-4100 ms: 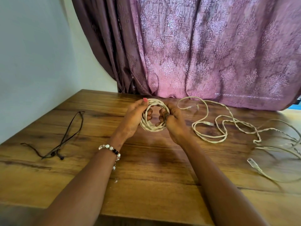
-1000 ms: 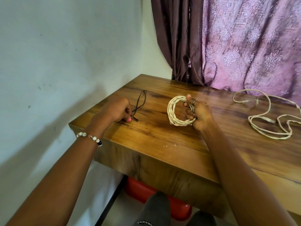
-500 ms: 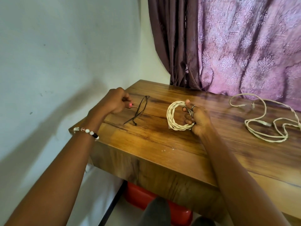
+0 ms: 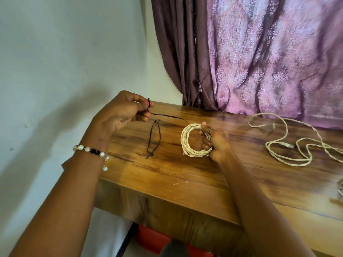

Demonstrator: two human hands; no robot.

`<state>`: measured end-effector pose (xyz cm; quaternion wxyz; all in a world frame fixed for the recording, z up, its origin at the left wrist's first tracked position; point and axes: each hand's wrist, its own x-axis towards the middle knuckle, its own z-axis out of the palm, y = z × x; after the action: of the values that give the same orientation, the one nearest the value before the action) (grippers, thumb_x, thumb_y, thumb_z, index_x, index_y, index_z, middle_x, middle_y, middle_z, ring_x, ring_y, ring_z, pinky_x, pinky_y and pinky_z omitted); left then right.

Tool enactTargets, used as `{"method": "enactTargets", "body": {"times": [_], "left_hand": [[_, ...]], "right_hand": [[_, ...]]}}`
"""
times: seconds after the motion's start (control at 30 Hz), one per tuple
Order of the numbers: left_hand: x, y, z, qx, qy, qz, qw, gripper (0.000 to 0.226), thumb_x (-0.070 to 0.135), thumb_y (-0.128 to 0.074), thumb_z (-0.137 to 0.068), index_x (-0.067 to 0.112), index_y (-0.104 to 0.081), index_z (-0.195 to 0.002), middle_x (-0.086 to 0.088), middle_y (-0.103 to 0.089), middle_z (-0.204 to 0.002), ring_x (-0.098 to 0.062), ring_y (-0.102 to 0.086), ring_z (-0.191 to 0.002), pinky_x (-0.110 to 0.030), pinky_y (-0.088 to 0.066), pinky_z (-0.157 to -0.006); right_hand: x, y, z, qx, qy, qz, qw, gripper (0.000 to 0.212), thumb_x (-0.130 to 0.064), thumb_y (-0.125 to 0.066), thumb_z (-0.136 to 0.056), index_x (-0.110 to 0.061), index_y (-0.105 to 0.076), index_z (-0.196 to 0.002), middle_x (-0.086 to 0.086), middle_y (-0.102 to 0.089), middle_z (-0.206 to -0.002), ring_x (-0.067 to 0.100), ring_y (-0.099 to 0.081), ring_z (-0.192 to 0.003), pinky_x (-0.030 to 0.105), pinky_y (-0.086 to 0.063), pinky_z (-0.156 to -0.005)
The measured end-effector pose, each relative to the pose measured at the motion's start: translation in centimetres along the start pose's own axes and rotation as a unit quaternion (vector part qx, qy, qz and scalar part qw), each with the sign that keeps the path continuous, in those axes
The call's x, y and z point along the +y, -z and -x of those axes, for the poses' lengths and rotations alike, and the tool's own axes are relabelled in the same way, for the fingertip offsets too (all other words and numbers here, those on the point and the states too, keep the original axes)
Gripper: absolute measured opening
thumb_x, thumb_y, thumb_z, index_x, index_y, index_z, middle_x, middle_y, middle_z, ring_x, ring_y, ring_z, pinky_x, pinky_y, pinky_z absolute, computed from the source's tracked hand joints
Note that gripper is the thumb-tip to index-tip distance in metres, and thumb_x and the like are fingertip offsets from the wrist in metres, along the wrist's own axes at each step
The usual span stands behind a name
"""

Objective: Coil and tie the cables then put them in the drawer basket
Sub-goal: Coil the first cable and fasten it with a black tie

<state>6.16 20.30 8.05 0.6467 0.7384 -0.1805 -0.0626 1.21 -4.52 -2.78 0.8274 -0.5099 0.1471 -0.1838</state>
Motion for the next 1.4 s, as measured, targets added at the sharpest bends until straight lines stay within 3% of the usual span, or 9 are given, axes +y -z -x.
{"method": "enactTargets", "body": {"times": [0.4,0.5,0.7,0.87,0.93,1.03,1.1,1.23,1.4], "left_hand": [[-2.5,-13.5,-2.7,-0.052,0.023,0.066,0.996,0.004,-0.001,-0.068,-0.083,-0.003,-0.065,-0.081,-0.017,-0.066,-0.076,-0.019,-0.067,-0.059,-0.029,-0.06,-0.058],[-3.5,-16.4,-3.9,-0.051,0.018,0.073,0.996,0.012,-0.003,-0.069,-0.081,-0.01,-0.065,-0.09,-0.02,-0.066,-0.084,-0.021,-0.066,-0.063,-0.027,-0.06,-0.057],[-5.6,-20.0,-5.8,-0.024,-0.028,0.037,0.999,0.019,0.001,-0.074,-0.077,-0.004,-0.07,-0.095,-0.012,-0.07,-0.077,-0.014,-0.065,-0.058,-0.024,-0.055,-0.05],[-6.1,-20.7,-6.9,0.039,-0.173,-0.049,0.983,0.015,0.01,-0.08,-0.071,0.017,-0.077,-0.084,0.009,-0.07,-0.079,0.003,-0.061,-0.072,-0.017,-0.051,-0.071],[-6.2,-20.7,-7.2,0.031,-0.192,-0.047,0.98,0.016,0.01,-0.079,-0.072,0.024,-0.076,-0.08,0.015,-0.068,-0.081,-0.001,-0.062,-0.081,-0.019,-0.05,-0.078],[-6.9,-20.9,-7.4,-0.031,-0.155,0.034,0.987,0.022,0.003,-0.069,-0.082,0.025,-0.07,-0.08,0.009,-0.072,-0.085,-0.011,-0.068,-0.088,-0.031,-0.054,-0.086],[-7.5,-21.1,-7.2,-0.052,-0.159,0.053,0.985,0.022,0.001,-0.062,-0.087,0.021,-0.067,-0.083,0.003,-0.071,-0.088,-0.015,-0.069,-0.085,-0.036,-0.057,-0.081],[-8.5,-21.3,-6.9,-0.057,-0.207,0.058,0.975,0.012,0.005,-0.057,-0.092,0.016,-0.064,-0.091,-0.003,-0.069,-0.09,-0.008,-0.066,-0.077,-0.026,-0.055,-0.065],[-9.1,-21.3,-6.9,-0.032,-0.259,0.034,0.965,0.007,0.009,-0.057,-0.093,0.012,-0.064,-0.094,0.005,-0.067,-0.089,-0.008,-0.064,-0.086,-0.026,-0.052,-0.081]], "right_hand": [[-3.6,2.3,-2.2,0.178,0.099,0.102,0.974,0.023,-0.014,-0.06,-0.093,-0.007,-0.061,-0.07,0.005,-0.058,-0.06,0.007,-0.031,-0.027,0.016,-0.021,-0.034],[-3.8,3.5,-3.0,0.209,0.118,0.116,0.964,0.019,-0.016,-0.06,-0.093,-0.005,-0.067,-0.078,0.003,-0.06,-0.059,0.011,-0.033,-0.034,0.018,-0.023,-0.033],[-3.5,5.0,-3.6,0.184,0.132,0.116,0.967,0.022,-0.015,-0.06,-0.093,-0.007,-0.066,-0.073,0.005,-0.06,-0.06,0.011,-0.031,-0.035,0.019,-0.024,-0.036],[-3.9,4.6,-3.1,0.114,0.116,0.1,0.982,0.02,-0.009,-0.055,-0.093,-0.006,-0.066,-0.077,0.006,-0.057,-0.059,0.007,-0.028,-0.031,0.018,-0.021,-0.037],[-3.8,4.3,-2.9,0.107,0.108,0.083,0.985,0.022,-0.008,-0.049,-0.093,-0.006,-0.064,-0.077,0.005,-0.057,-0.054,0.008,-0.029,-0.03,0.017,-0.021,-0.037],[-3.4,4.0,-3.0,0.129,0.103,0.053,0.985,0.018,-0.009,-0.043,-0.092,-0.002,-0.06,-0.093,0.005,-0.052,-0.054,0.006,-0.033,-0.029,0.014,-0.023,-0.037],[-3.2,4.1,-3.1,0.145,0.087,0.041,0.985,0.019,-0.012,-0.04,-0.09,-0.007,-0.057,-0.098,0.002,-0.049,-0.05,0.006,-0.034,-0.029,0.014,-0.023,-0.035],[-3.6,4.6,-3.0,0.127,0.025,0.017,0.991,0.029,-0.028,-0.038,-0.096,-0.015,-0.055,-0.076,0.003,-0.046,-0.047,0.009,-0.028,-0.029,0.017,-0.023,-0.033],[-3.0,4.7,-3.7,0.143,-0.015,0.017,0.989,0.031,-0.029,-0.042,-0.098,-0.008,-0.06,-0.083,0.006,-0.051,-0.051,0.011,-0.027,-0.025,0.017,-0.028,-0.033]]}}
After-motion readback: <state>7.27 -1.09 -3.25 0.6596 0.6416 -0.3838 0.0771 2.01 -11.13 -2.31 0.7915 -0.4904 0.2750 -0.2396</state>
